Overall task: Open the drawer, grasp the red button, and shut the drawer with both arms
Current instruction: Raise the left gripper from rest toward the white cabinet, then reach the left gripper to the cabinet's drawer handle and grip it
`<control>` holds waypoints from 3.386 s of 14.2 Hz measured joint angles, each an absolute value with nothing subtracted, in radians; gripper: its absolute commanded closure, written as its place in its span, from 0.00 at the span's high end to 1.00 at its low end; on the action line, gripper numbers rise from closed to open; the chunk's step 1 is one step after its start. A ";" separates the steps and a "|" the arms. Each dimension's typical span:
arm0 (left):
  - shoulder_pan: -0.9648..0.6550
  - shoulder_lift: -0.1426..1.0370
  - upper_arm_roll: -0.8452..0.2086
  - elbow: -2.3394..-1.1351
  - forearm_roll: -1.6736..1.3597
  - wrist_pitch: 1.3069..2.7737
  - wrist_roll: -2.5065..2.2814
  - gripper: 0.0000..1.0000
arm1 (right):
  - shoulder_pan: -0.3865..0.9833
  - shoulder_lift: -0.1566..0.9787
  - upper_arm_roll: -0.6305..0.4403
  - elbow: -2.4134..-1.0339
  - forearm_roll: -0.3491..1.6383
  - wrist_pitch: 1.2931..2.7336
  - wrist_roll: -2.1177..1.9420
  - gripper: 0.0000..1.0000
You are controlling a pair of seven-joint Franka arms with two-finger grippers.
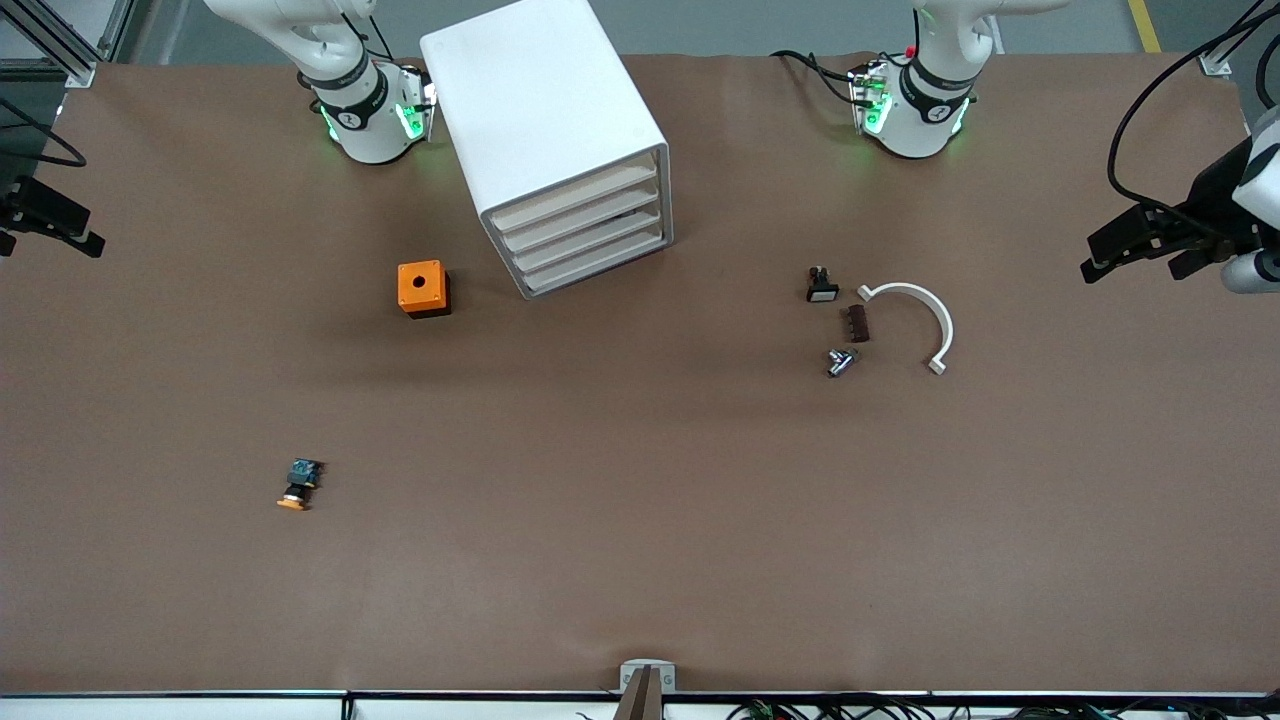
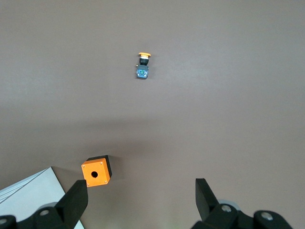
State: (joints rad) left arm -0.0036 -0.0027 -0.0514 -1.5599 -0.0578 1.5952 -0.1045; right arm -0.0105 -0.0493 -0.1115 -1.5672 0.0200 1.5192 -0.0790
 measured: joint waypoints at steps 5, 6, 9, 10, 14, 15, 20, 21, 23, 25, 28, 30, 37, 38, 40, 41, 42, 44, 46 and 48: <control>-0.004 -0.002 -0.054 -1.560 -0.058 1.594 -0.104 1.00 | -0.011 -0.049 -0.113 -1.567 0.020 1.519 -0.079 1.00; -0.004 -0.001 -0.054 -1.560 -0.058 1.594 -0.104 1.00 | -0.011 -0.049 -0.113 -1.567 0.020 1.519 -0.079 1.00; -0.001 0.008 -0.052 -1.564 -0.058 1.581 -0.104 1.00 | -0.011 -0.049 -0.113 -1.567 0.020 1.520 -0.079 1.00; 0.001 0.014 -0.050 -1.566 -0.058 1.571 -0.104 1.00 | -0.011 -0.049 -0.113 -1.564 0.020 1.521 -0.079 1.00; 0.004 0.071 -0.047 -1.572 -0.058 1.559 -0.104 1.00 | -0.011 -0.027 -0.113 -1.563 0.019 1.521 -0.079 1.00; 0.004 0.090 -0.047 -1.573 -0.058 1.559 -0.104 1.00 | -0.011 -0.003 -0.113 -1.565 0.019 1.523 -0.079 1.00; -0.021 0.199 -0.060 -1.576 -0.058 1.556 -0.138 1.00 | -0.012 0.089 -0.114 -1.562 0.018 1.552 -0.080 1.00; -0.044 0.222 -0.062 -1.576 -0.058 1.555 -0.180 1.00 | -0.013 0.098 -0.114 -1.562 0.018 1.560 -0.080 1.00; -0.117 0.263 -0.066 -1.576 -0.058 1.555 -0.309 1.00 | -0.019 0.130 -0.117 -1.563 0.017 1.578 -0.081 1.00; -0.194 0.295 -0.076 -1.575 -0.063 1.555 -0.442 1.00 | -0.028 0.163 -0.120 -1.563 0.017 1.593 -0.083 1.00; -0.295 0.341 -0.084 -1.575 -0.155 1.555 -0.638 1.00 | -0.031 0.171 -0.120 -1.560 0.016 1.596 -0.083 1.00; -0.349 0.382 -0.086 -1.575 -0.243 1.554 -0.792 1.00 | -0.031 0.171 -0.120 -1.554 0.017 1.594 -0.082 1.00; -0.484 0.566 -0.088 -1.494 -0.557 1.557 -1.424 1.00 | -0.025 0.171 -0.108 -1.554 0.018 1.577 0.058 1.00; -0.492 0.590 -0.090 -1.479 -0.600 1.557 -1.510 1.00 | -0.022 0.171 -0.105 -1.554 0.019 1.575 0.077 1.00; -0.499 0.639 -0.104 -1.455 -0.681 1.557 -1.685 1.00 | -0.009 0.171 -0.102 -1.555 0.019 1.570 0.132 1.00; -0.499 0.661 -0.115 -1.447 -0.717 1.556 -1.762 1.00 | 0.000 0.171 -0.102 -1.555 0.019 1.564 0.166 1.00; -0.499 0.681 -0.123 -1.442 -0.750 1.554 -1.829 1.00 | 0.012 0.171 -0.101 -1.555 0.019 1.557 0.197 1.00; -0.500 0.709 -0.129 -1.438 -0.817 1.542 -1.924 1.00 | 0.032 0.171 -0.101 -1.555 0.019 1.552 0.236 1.00; -0.499 0.731 -0.128 -1.436 -0.874 1.523 -1.992 0.99 | 0.037 0.171 -0.101 -1.555 0.019 1.550 0.246 1.00; -0.497 0.753 -0.128 -1.435 -0.918 1.507 -2.051 0.98 | 0.037 0.171 -0.103 -1.555 0.019 1.548 0.246 1.00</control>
